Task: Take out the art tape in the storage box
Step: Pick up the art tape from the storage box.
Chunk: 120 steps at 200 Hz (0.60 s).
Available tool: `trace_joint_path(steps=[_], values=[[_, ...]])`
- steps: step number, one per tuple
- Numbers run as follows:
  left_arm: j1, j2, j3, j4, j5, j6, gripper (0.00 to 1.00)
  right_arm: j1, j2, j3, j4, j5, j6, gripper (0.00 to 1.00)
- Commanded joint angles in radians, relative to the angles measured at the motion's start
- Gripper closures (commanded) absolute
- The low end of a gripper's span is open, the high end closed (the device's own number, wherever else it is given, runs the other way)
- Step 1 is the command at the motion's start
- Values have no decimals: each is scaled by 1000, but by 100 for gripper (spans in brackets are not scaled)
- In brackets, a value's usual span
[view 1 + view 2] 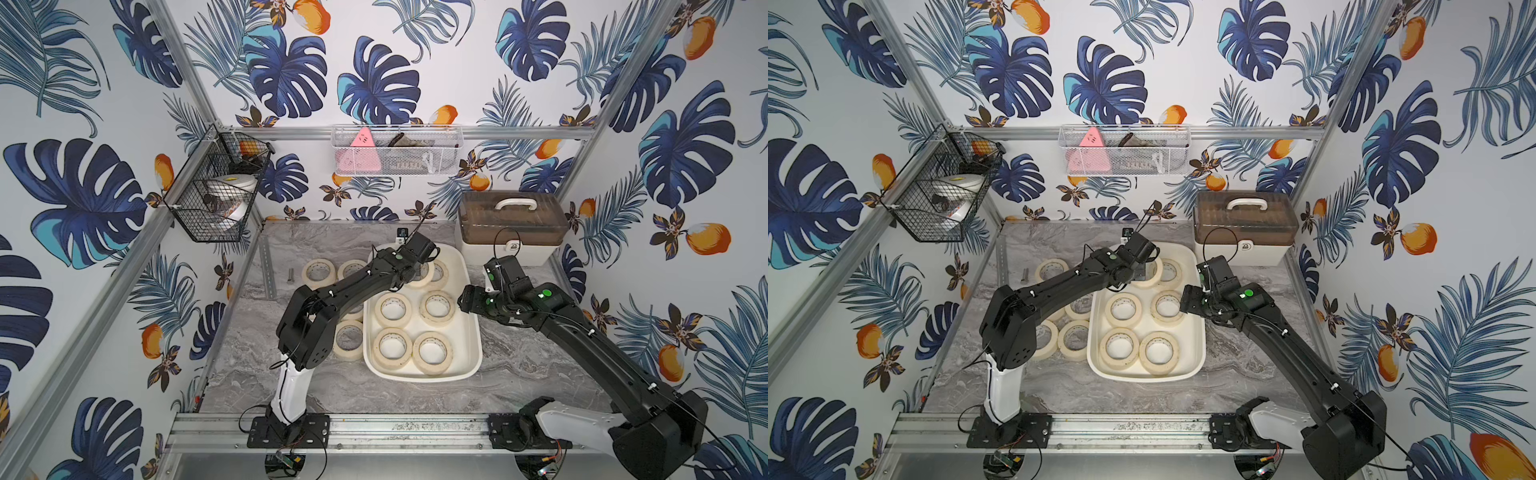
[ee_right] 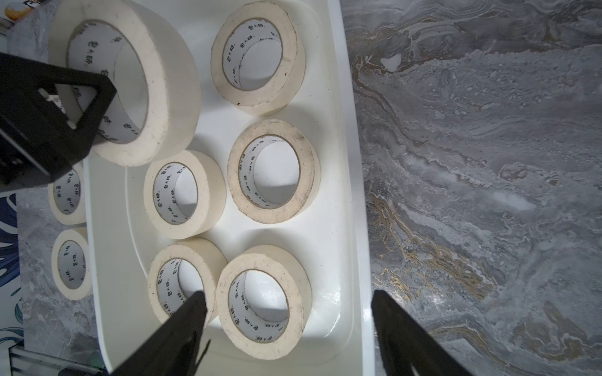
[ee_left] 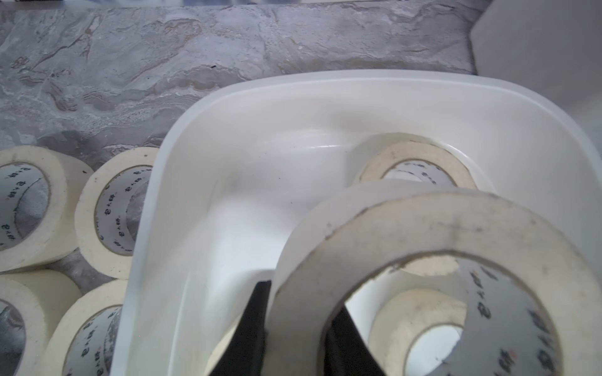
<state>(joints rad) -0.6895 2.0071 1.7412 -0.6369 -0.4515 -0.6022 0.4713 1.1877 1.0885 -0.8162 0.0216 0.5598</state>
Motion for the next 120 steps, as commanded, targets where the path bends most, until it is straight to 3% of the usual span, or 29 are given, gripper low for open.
trace_joint_path(steps=[1,42,72,120], values=[[-24,-30,20,-40,49,65,90,-6,-5,8,26,-20,-9,21],[-60,-93,-3,-41,184,36,93,-36,5,19,74,-50,-4,31],[-97,-95,40,-96,182,16,93,-47,33,68,103,-66,-10,36],[-132,-65,84,-130,173,9,93,-50,80,117,148,-86,-20,36]])
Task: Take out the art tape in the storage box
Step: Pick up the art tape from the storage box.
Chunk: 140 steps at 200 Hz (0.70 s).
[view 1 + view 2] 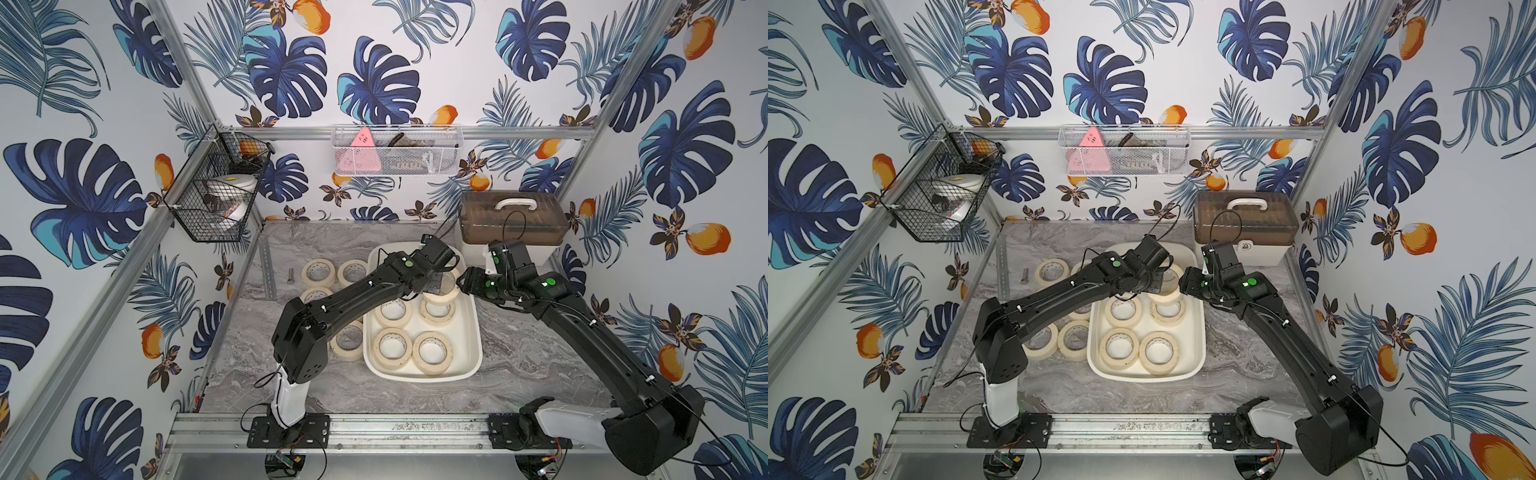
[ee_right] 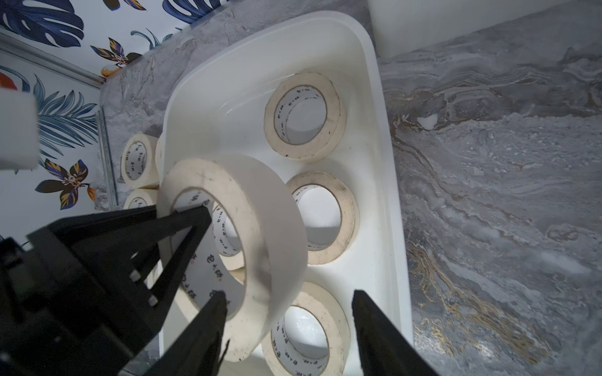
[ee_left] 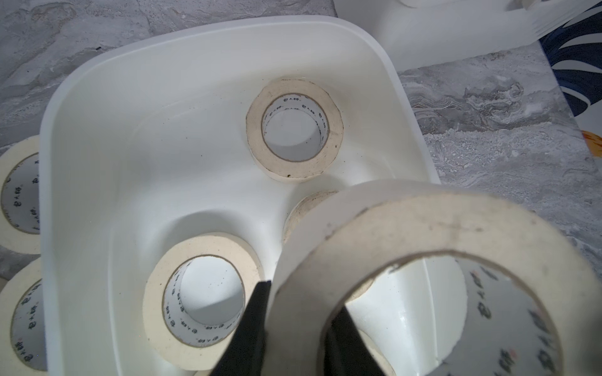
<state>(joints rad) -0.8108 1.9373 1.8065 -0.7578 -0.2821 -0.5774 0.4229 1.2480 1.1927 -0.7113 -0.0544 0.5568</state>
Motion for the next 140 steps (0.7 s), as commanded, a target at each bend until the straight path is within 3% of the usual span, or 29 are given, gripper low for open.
trace_joint_path(steps=[1,40,116,140], values=[[-11,5,19,-10,3,-16,93,-2,21,13,44,-10,-17,36],[-28,31,62,-30,20,-22,92,-6,85,9,79,19,-37,41],[-27,44,68,-62,36,-31,89,-8,173,29,105,43,-67,68],[-27,31,47,-36,73,-27,81,-9,182,33,100,50,-75,77]])
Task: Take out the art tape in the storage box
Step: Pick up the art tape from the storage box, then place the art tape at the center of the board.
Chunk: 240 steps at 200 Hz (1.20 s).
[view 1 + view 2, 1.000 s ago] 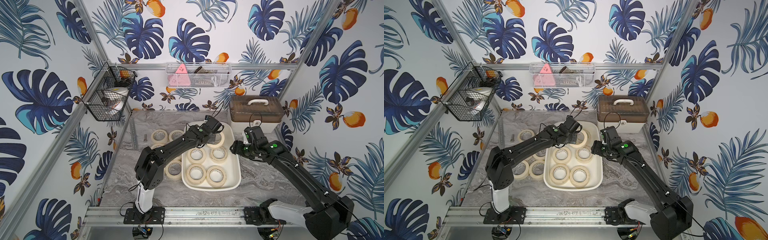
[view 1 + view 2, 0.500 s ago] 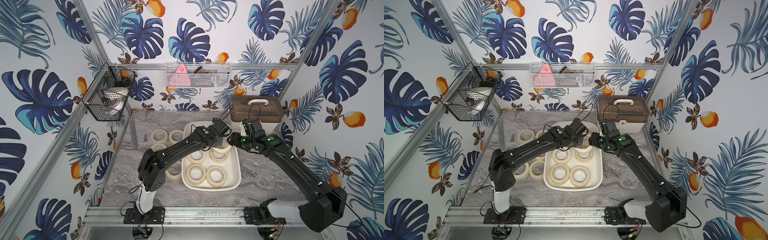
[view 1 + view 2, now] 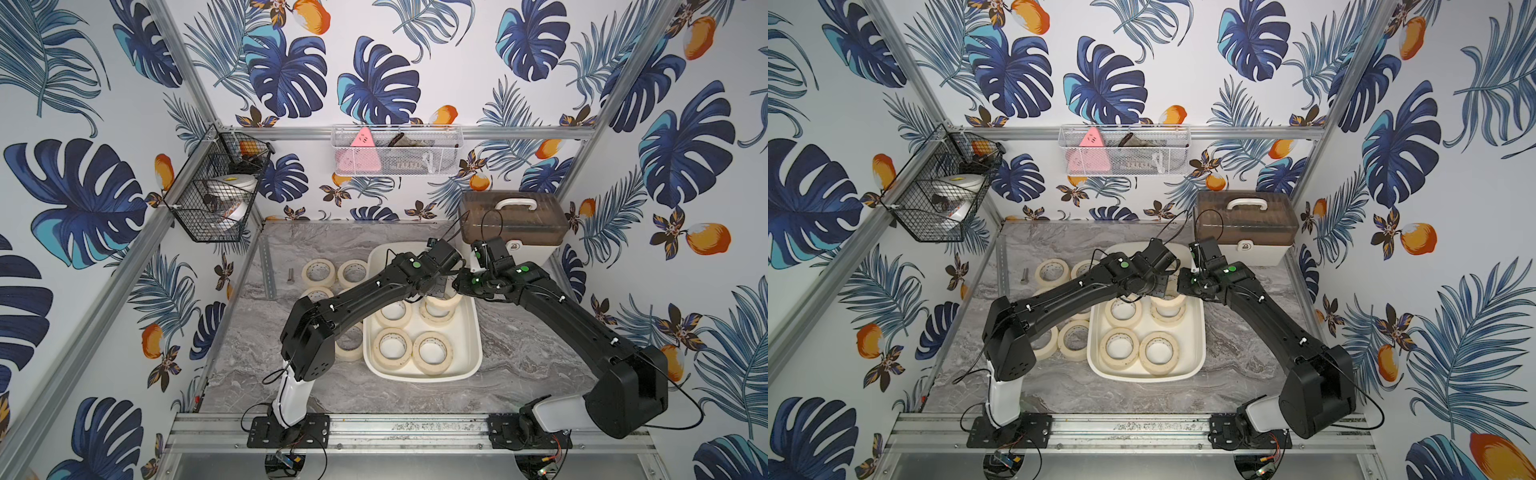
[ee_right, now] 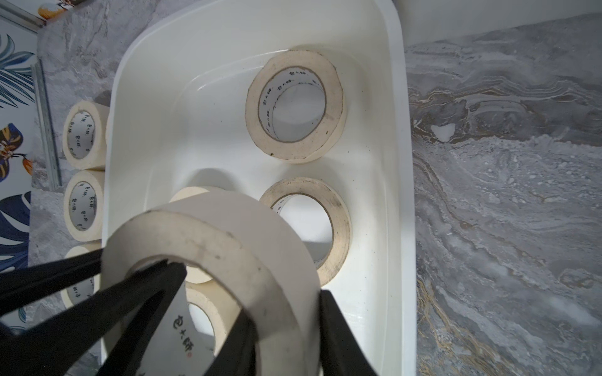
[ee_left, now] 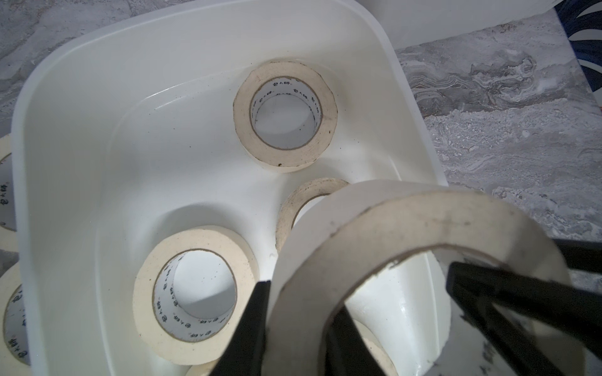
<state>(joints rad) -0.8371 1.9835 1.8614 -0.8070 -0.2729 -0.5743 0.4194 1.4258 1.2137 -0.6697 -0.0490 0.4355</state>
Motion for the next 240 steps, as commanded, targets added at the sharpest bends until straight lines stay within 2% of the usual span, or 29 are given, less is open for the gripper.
trace_joint_path(steps=[1,16,60,80,93,115,169,206,240], values=[[0,-16,-9,14,65,-31,81,-5,4,12,58,44,46,78],[1,-30,-17,28,75,-23,71,-6,-1,9,58,49,43,84],[0,-84,-30,71,105,-4,50,-8,-6,9,52,56,35,100],[0,-114,-22,84,130,14,43,-9,-4,17,40,67,30,100],[1,-128,-13,89,147,37,34,-9,-4,21,34,76,26,100],[6,-150,12,66,118,47,27,-11,-7,28,23,98,22,100],[64,-301,-90,106,73,60,18,-54,-6,62,-6,159,8,100],[121,-407,-197,123,53,65,15,-136,-11,79,-11,180,31,100],[167,-448,-268,128,73,63,14,-237,-21,60,5,226,89,100]])
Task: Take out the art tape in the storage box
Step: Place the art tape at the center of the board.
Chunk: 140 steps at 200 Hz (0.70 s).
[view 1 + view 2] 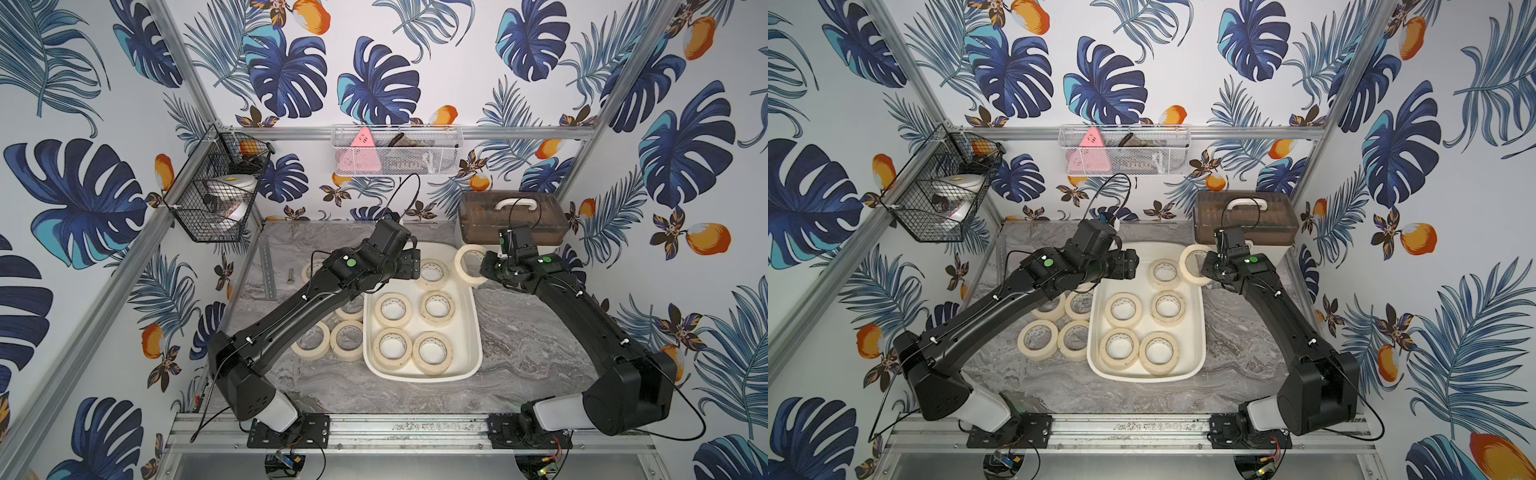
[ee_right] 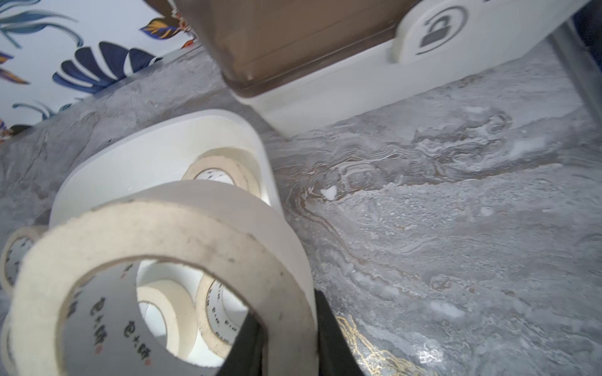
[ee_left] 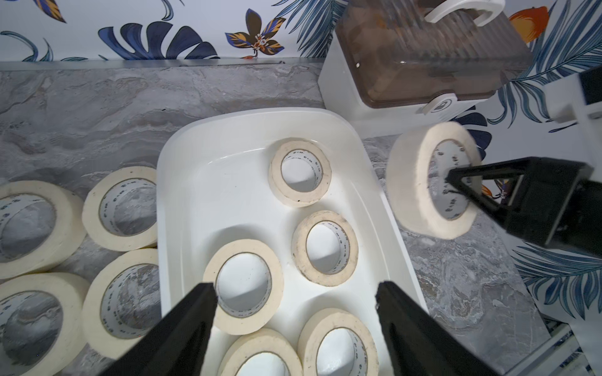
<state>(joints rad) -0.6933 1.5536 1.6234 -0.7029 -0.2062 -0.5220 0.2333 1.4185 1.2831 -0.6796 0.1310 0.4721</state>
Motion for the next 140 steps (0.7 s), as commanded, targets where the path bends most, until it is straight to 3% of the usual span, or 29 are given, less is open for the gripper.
trace_joint_path(steps=[1,71,140], values=[[24,-17,-30,24,7,10,14,-54,-14,-10,16,46,53,100],[43,-19,-60,7,27,-3,14,-244,83,-98,113,11,117,100],[57,-62,-121,5,23,-4,14,-261,232,-141,276,-100,143,100]])
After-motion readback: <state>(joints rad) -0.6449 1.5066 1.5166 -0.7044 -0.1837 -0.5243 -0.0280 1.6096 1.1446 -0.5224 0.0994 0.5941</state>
